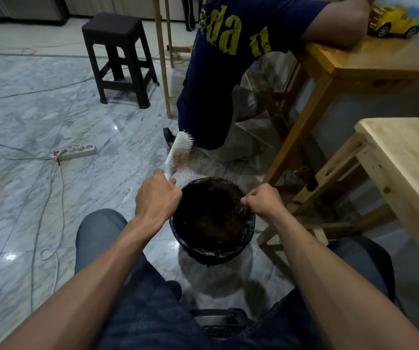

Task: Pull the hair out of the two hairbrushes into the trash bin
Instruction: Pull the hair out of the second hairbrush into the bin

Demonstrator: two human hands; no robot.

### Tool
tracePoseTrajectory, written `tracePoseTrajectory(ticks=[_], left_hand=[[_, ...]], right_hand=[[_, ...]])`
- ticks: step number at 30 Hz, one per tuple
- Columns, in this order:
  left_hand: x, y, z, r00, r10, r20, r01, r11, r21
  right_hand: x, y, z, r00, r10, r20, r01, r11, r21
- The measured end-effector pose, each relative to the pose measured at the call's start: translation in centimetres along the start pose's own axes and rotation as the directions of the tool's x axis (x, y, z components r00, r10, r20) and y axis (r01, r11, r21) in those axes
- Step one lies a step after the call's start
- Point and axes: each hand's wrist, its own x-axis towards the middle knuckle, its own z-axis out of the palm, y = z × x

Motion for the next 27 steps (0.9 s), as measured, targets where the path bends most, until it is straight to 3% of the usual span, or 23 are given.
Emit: tracePoseTrajectory(ticks=[3,5,9,11,16,21,23,25,27], left_hand=[[-0.3,-0.2,0.0,0.998,0.050,0.027,-0.051,0.998,0.029],[-0.5,-0.5,0.4,0.996,0.073,0.055,-0.077,0.995,0.059],[-0.8,-1.1,1.3,0.985,0.132,0.112,-0.144,0.984,0.108],[-1.0,-1.1,1.6,0.978,0.153,0.139,-0.170,0.978,0.120],[-1.2,-0.9,1.6,0.970,0.180,0.163,-0.205,0.967,0.154],[-0.2,-1.9,0.8,0.990,0.122,0.071,-0.133,0.977,0.167],[0.0,-2.2,0.7,0.991,0.119,0.067,-0.129,0.976,0.177],[-0.1,-2.3,1.0,0.989,0.130,0.073,-0.141,0.975,0.173],[-0.3,-2.0,1.6,0.985,0.153,0.082,-0.165,0.971,0.170]], right_hand=[[-0.4,0.0,-0.1,0.983,0.040,0.180,-0.041,0.999,0.001],[-0.5,-0.5,0.2,0.948,0.012,0.317,-0.054,0.991,0.124],[-0.7,-2.8,0.7,0.941,-0.174,0.289,0.019,0.883,0.468],[-1.3,-4.0,0.5,0.934,-0.248,0.256,0.077,0.841,0.536],[-1.5,-5.2,0.9,0.957,-0.276,0.093,0.186,0.824,0.536],[-0.6,-2.3,0.4,0.998,-0.034,-0.048,0.053,0.877,0.478],[-0.3,-1.0,-0.2,0.995,0.069,-0.072,-0.041,0.939,0.342],[-0.3,-0.4,-0.5,0.989,0.114,-0.099,-0.092,0.973,0.211],[-0.3,-0.5,-0.4,0.998,0.066,-0.022,-0.059,0.974,0.218]])
